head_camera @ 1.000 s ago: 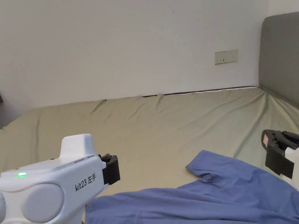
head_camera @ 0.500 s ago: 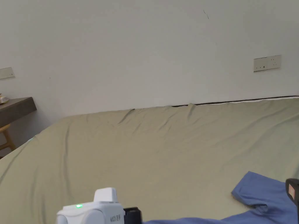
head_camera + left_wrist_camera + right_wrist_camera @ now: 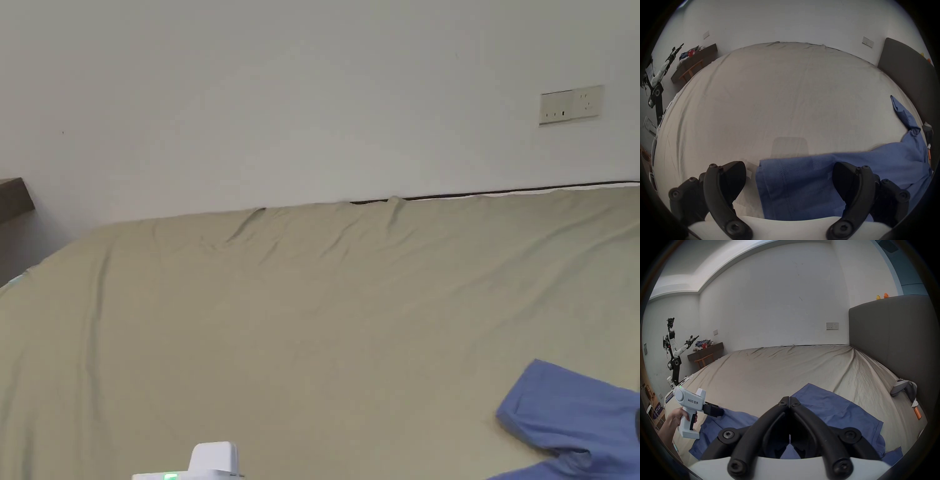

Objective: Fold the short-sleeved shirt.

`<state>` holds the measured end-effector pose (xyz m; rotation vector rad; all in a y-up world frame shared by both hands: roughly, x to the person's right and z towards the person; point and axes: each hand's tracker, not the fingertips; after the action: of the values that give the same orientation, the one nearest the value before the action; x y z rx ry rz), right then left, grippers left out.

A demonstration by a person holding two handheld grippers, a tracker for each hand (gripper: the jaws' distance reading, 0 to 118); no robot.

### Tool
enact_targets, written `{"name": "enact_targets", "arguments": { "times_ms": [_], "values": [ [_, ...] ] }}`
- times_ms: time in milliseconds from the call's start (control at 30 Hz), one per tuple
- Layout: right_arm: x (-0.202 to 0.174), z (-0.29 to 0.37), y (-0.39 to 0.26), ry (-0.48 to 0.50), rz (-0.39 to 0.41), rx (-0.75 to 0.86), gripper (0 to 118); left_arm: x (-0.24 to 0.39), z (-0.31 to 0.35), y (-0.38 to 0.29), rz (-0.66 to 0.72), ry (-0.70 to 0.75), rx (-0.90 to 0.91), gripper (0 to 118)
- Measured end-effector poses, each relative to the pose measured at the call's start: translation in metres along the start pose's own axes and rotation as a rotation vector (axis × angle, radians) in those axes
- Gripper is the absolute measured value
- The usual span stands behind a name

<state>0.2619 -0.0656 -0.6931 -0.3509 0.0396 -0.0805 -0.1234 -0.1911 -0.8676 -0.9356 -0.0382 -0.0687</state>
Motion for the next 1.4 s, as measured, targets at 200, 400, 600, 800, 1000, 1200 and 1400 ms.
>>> {"name": "enact_targets", "arguments": {
  "times_ms": [200,400,600,800,1000,1200,1400],
  "values": [
    [0.004,0.006,0.002,-0.005,-0.005,0.006,0,0.009,0.023,0.010,0.029,-0.133,0.001,22],
    [0.011,0.023,0.008,-0.007,-0.028,0.029,0,0.022,0.019,0.010,0.009,-0.150,-0.053,11],
    [0.042,0.046,0.026,-0.086,-0.029,0.000,73,0.022,0.012,0.010,0.050,-0.140,-0.061,10],
    [0.099,0.059,0.042,-0.272,0.022,-0.155,117,0.042,0.013,0.000,-0.067,-0.049,-0.017,10],
    [0.156,0.026,0.051,-0.266,0.009,-0.347,117,0.048,0.018,-0.002,-0.072,-0.030,-0.007,10],
    [0.201,-0.047,0.017,-0.285,0.016,-0.575,117,0.049,0.023,-0.004,-0.067,-0.030,0.000,10],
    [0.217,-0.116,-0.019,-0.264,-0.021,-0.636,115,0.048,0.026,-0.006,-0.063,-0.037,0.012,10]
  ]
}}
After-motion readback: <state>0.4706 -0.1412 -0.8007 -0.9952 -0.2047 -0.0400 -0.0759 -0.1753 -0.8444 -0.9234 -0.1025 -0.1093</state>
